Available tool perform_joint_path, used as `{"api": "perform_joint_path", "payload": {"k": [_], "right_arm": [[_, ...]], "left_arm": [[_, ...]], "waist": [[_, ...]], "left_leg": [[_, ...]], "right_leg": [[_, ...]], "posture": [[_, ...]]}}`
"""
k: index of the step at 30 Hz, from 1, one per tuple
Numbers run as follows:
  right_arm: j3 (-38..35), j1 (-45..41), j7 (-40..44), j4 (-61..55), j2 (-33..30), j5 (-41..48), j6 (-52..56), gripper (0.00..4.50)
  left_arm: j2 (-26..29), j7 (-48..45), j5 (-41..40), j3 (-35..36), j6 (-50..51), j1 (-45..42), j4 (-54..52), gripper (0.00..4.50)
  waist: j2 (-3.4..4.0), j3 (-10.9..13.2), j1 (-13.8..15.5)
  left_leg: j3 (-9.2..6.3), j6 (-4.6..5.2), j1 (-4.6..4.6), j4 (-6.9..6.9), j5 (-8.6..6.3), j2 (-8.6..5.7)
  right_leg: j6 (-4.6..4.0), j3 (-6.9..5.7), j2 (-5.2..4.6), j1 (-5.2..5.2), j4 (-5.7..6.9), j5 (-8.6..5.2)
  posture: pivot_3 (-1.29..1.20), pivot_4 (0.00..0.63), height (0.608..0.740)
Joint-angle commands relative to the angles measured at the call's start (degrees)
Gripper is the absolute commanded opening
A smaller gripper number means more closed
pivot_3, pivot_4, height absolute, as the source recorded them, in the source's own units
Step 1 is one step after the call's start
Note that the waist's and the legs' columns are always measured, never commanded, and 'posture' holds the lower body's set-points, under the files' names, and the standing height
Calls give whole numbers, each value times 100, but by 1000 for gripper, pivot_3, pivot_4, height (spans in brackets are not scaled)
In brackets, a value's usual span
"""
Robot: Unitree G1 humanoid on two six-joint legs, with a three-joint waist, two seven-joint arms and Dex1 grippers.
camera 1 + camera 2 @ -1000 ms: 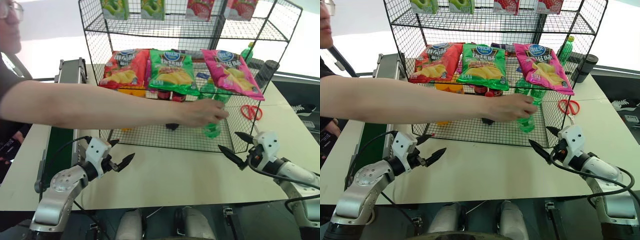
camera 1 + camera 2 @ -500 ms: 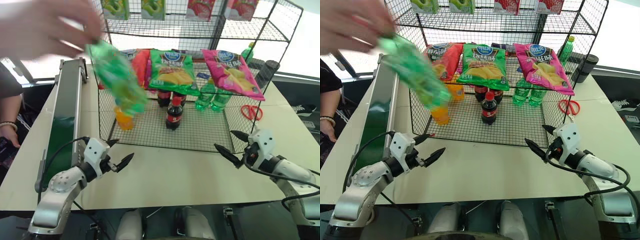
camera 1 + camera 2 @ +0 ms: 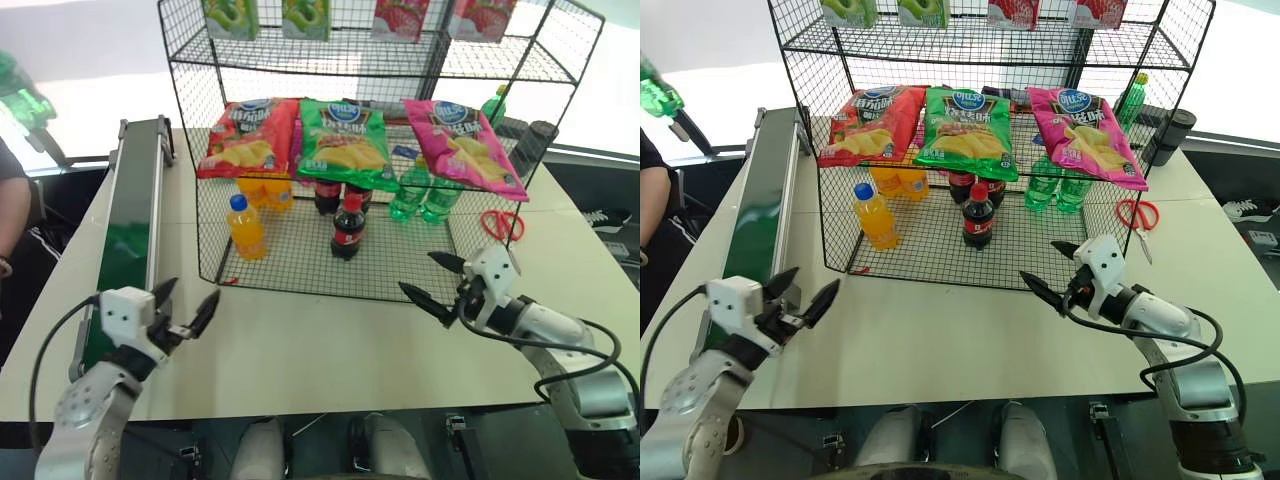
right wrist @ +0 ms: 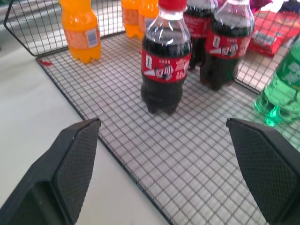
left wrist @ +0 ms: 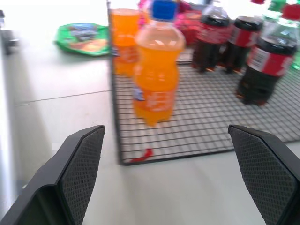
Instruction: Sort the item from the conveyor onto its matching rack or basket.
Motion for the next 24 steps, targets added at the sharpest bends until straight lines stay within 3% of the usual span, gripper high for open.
{"api": "perform_joint_path", "payload": {"k": [1, 11, 19, 24], "right_arm": [[127, -194, 117, 50, 66, -51, -144, 4480], [603, -554, 120, 47, 462, -171, -168, 4480], [767, -433, 0, -22, 568, -329, -267, 4480], [787, -357, -170, -20, 653, -505, -315, 4480]], "left_arm": [[-163, 732, -74, 750, -255, -275, 302, 4500], [-429, 1843, 809, 670, -500, -867, 896, 4500], [-718, 2290, 844, 662, -442, -1223, 1113, 4500], [-611, 2213, 879, 640, -377, -1170, 1075, 4500]], "waist": [[-3, -2, 1], [-27, -16, 2], [-32, -19, -1], [-33, -20, -8]], "left_leg": [[0, 0, 1, 0, 0, 0], [-1, 0, 1, 3, 0, -2], [-1, 0, 2, 3, 0, -2], [0, 0, 1, 3, 0, -2]], "right_leg": [[0, 0, 0, 1, 0, 0], [1, -7, -1, 4, 3, 1], [1, -8, -4, 3, 6, 2], [1, -9, -4, 1, 9, 2]], "posture": [[0, 150, 736], [0, 150, 736], [0, 150, 736], [0, 150, 736]]}}
